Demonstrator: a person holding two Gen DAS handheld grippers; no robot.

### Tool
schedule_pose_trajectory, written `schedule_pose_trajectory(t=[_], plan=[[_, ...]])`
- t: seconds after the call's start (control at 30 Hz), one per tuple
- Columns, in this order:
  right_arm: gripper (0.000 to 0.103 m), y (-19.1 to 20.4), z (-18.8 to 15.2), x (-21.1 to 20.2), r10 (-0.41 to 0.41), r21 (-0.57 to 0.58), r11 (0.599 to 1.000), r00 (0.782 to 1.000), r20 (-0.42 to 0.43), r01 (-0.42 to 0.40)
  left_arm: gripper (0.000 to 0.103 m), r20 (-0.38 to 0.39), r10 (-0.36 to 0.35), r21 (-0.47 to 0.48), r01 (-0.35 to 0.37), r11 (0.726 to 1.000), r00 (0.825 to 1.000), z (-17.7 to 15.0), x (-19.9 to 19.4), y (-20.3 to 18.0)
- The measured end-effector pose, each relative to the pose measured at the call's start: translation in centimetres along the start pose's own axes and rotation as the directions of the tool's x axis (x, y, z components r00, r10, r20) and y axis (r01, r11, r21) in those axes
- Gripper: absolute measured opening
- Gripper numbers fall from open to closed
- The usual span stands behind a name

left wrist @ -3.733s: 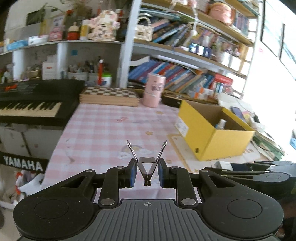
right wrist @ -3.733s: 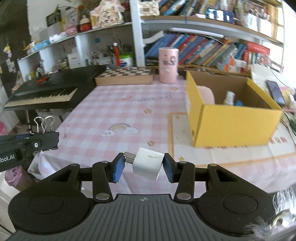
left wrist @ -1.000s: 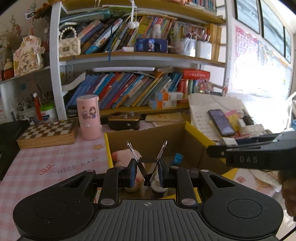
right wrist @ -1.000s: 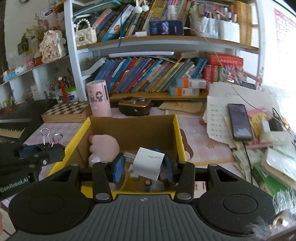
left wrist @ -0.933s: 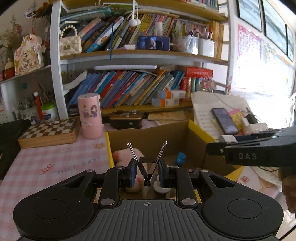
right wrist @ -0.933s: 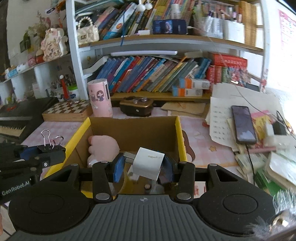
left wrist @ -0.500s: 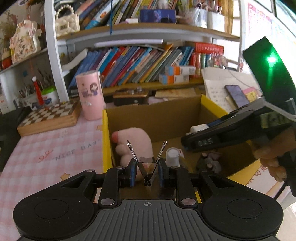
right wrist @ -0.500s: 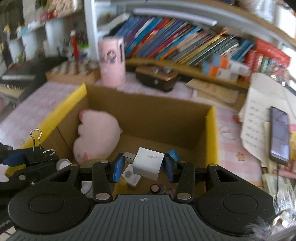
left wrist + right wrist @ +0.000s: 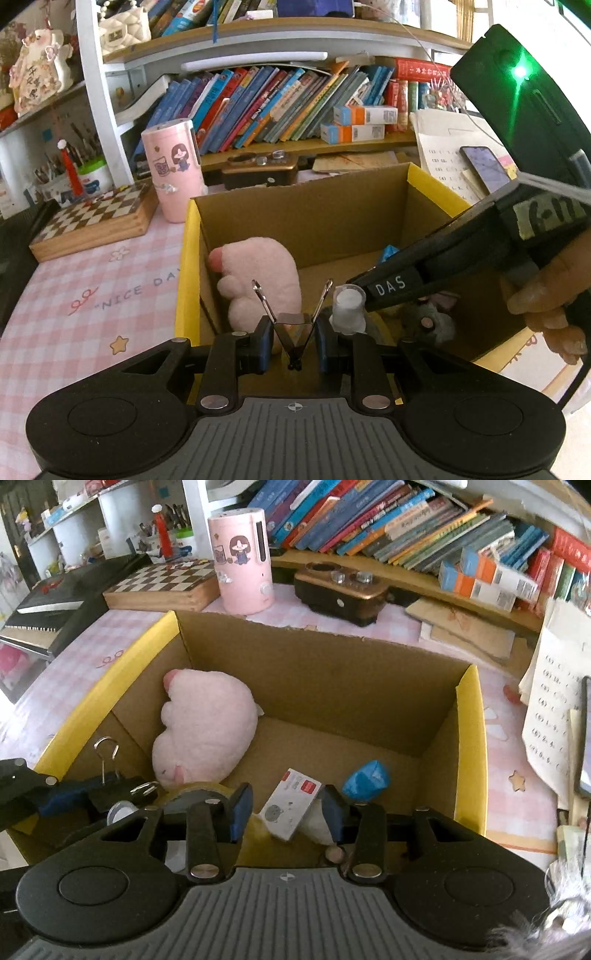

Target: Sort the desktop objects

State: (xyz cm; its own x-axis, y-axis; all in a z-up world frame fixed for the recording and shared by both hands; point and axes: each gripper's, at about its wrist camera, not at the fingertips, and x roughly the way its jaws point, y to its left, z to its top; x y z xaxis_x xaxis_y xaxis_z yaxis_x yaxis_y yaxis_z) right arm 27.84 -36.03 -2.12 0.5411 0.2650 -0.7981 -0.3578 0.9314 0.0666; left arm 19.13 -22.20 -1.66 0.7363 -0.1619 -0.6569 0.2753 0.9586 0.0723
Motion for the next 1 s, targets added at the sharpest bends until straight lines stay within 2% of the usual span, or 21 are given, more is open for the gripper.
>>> schedule_pose_trajectory(t=[0.13,0.23,0.3,0.5,0.63,0.83,0.93,1.0], plan=[[0.042,-0.4,-0.3,-0.9,-0.003,0.023,1.000,0.998,0.065,0.002,0.026,0.027,0.010,-0.012,-0.009,1.000,1.000,-0.2,-0.7,-0.3],[0.044,-0.8,-0.7,-2.1,-0.018,0.043,0.999,0.994,0.111,0.013,0.043,0.064,0.027,0.004,-0.027,1.000,0.998,-0.3,-1.9,-0.4],[0.046,-0.9,-0.9,-3.3,-0.028,0.060,0.998,0.988,0.152,0.019,0.062,0.114,0.047,0.018,-0.049,0.999,0.992,-0.5,-3.1,-0.6],[0.057,-0.2,-2.4,-7.6,-0.071,0.097,0.994,0.955,0.289,0.044,0.089,0.221,0.107,0.003,-0.110,0.994,0.969,-0.9,-7.3,0.0],[0.067,1.1,-3.7,-10.3,-0.109,0.116,0.991,0.923,0.368,0.071,0.096,0.261,0.158,-0.056,-0.149,0.987,0.952,-1.6,-9.9,1.3],[0.072,3.8,-6.1,-13.3,-0.174,0.160,0.981,0.882,0.439,0.113,0.100,0.282,0.212,-0.146,-0.176,0.974,0.936,-3.0,-13.4,4.0],[0.073,5.3,-7.4,-14.3,-0.191,0.179,0.976,0.872,0.450,0.122,0.101,0.290,0.241,-0.170,-0.198,0.965,0.926,-4.1,-14.8,5.1],[0.074,6.5,-8.3,-14.8,-0.204,0.187,0.974,0.868,0.452,0.132,0.101,0.286,0.245,-0.190,-0.196,0.962,0.926,-4.9,-15.5,5.8]])
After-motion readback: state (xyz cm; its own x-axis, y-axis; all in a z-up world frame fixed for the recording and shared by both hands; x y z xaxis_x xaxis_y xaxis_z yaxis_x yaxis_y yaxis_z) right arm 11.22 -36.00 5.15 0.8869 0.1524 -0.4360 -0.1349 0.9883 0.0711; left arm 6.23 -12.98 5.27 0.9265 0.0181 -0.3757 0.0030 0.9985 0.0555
